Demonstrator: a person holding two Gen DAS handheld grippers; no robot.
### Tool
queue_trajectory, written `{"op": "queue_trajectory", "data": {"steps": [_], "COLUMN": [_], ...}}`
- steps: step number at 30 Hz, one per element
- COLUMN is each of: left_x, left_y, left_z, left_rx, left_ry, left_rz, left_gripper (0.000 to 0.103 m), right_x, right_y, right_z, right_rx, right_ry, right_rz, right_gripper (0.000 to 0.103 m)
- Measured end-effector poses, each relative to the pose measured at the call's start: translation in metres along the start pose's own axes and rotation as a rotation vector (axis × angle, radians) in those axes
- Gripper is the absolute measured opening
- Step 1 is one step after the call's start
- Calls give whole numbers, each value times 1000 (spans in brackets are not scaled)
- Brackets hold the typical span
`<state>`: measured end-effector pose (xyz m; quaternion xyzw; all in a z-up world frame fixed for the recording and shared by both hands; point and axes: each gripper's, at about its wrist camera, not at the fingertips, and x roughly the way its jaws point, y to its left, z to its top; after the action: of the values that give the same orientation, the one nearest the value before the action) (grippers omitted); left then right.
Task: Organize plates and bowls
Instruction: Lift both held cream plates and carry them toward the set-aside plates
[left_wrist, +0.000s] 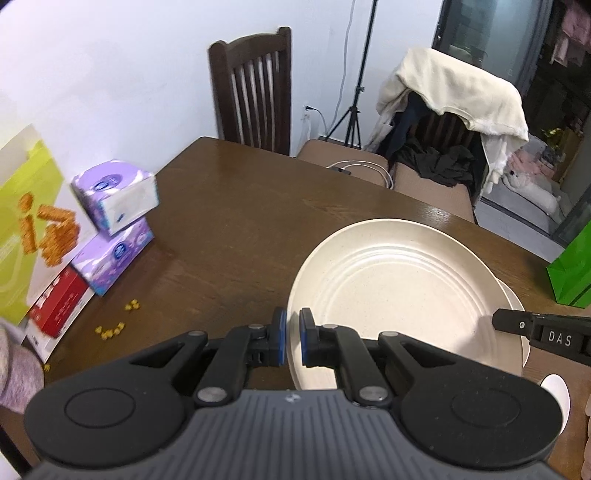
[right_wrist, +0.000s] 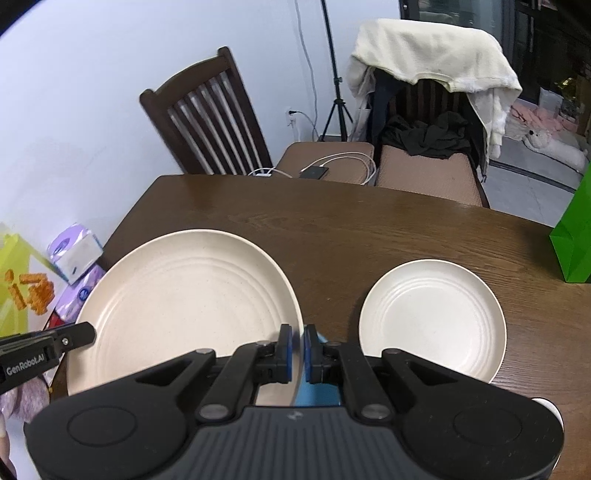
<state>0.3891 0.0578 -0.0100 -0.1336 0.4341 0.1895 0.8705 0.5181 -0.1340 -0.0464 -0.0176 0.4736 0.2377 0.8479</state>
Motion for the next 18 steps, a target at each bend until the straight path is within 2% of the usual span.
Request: {"op": "queue_trajectory", "data": {"steps": [12, 18], "left_x": [-30, -44], "left_y": [16, 26], "left_z": [-27, -44], "left_rx": [4, 18], "left_ry": [-20, -21], "left_rz": [-12, -24], "left_gripper": [8, 8], "right_x": [-25, -39], "right_y": [18, 28], "right_z": [-25, -50], "right_rx": [-20, 1], "right_ry": [-19, -29], "right_rz": [-5, -23], "right_gripper": [6, 7]}}
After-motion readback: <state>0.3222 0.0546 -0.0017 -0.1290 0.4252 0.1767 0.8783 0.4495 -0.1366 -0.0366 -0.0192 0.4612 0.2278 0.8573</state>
